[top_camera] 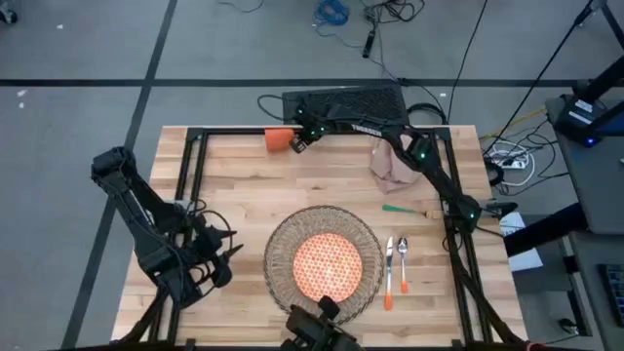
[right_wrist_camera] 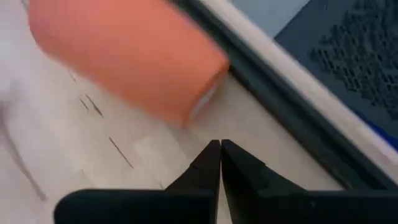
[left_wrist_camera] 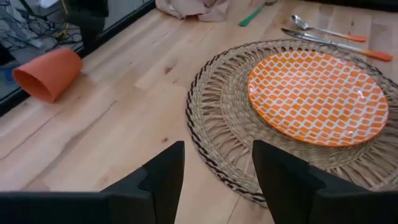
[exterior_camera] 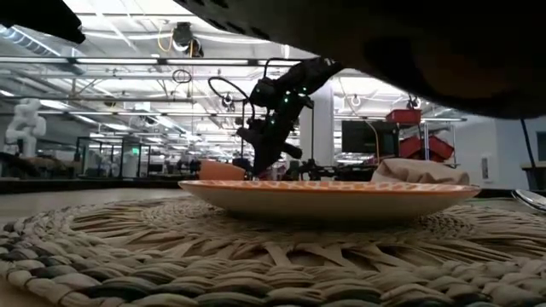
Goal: Set table place
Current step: Move the orange cup to the top center of the table, then fold the white napkin
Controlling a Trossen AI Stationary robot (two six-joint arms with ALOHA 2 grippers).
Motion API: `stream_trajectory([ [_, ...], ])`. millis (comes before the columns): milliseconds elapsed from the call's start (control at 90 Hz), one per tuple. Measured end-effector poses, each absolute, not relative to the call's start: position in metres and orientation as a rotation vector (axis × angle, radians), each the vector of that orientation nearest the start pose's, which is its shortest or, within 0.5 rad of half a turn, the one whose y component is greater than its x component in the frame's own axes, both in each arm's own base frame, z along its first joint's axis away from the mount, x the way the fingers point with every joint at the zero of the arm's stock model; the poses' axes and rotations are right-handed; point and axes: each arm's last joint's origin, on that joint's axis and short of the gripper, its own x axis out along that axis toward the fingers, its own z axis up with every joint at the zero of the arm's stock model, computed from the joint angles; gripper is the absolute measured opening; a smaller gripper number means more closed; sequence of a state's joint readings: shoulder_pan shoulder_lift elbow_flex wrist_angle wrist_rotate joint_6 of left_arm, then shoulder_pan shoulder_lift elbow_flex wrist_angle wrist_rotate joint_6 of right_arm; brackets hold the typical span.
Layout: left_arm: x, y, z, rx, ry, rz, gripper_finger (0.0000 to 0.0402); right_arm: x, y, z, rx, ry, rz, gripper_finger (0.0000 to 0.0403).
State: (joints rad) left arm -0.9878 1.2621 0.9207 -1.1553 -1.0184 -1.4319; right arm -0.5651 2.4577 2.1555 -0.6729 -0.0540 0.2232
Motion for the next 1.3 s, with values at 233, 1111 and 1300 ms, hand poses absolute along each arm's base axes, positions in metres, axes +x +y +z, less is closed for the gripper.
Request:
stream_trajectory([
  [233,0.129,-0.151,0.247,-0.098,0.542,0.510,0.0176,0.453,-0.285,0.176,0.536,0.825,-0.583,0.0000],
  [1111,0.130,-0.152,0.247,-0.119,0.549,0.503,0.0176,0.451,-0.251,0.227,0.423,0.845,-0.290,0.0000],
  [1300,0.130,-0.152,0.247,-0.114,0.554,0.501,0.0176,0.417,-0.196,0.275,0.142,1.186,-0.418,0.0000],
])
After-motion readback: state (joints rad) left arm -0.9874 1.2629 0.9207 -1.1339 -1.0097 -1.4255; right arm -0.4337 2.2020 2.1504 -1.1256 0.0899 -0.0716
